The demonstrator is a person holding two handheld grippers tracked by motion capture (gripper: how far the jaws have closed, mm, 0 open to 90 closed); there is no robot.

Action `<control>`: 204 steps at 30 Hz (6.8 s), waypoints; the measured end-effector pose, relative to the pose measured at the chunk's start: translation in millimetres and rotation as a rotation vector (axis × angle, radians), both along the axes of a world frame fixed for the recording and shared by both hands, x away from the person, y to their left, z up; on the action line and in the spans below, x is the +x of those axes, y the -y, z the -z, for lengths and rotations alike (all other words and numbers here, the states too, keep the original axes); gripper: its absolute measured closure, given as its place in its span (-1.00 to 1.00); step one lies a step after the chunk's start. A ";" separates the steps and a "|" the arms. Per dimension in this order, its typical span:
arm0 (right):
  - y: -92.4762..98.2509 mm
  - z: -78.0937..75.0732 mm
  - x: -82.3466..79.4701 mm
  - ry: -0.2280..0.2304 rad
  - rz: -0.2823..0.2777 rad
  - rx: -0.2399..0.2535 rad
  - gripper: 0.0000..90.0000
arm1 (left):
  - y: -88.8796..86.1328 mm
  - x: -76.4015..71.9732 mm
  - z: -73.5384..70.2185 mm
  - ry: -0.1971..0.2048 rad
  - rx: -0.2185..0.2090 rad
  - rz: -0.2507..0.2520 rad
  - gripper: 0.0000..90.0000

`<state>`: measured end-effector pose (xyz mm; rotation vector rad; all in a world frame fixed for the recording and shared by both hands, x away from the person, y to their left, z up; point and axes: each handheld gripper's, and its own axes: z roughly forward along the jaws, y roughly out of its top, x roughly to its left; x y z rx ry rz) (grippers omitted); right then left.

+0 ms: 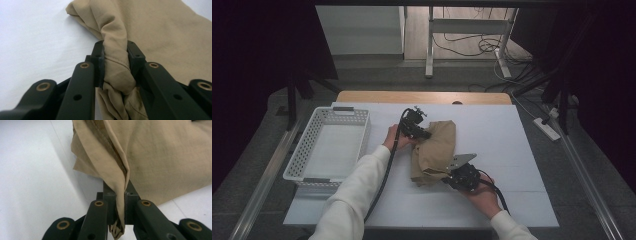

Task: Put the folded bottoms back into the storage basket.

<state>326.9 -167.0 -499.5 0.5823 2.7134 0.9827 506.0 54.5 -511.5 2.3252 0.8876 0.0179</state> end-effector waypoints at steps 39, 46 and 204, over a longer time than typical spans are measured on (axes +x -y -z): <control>3.4 -22.3 -9.6 0.102 -0.007 0.103 0.87 | -19.6 -25.7 -48.7 0.129 -0.069 -0.024 0.64; 3.1 -26.7 -11.8 0.118 -0.011 0.118 0.87 | -22.4 -29.6 -55.0 0.142 -0.080 -0.021 0.64; -119.8 -76.2 -0.9 0.143 -0.209 0.297 0.87 | -183.7 -99.5 -136.8 0.315 -0.162 -0.235 0.65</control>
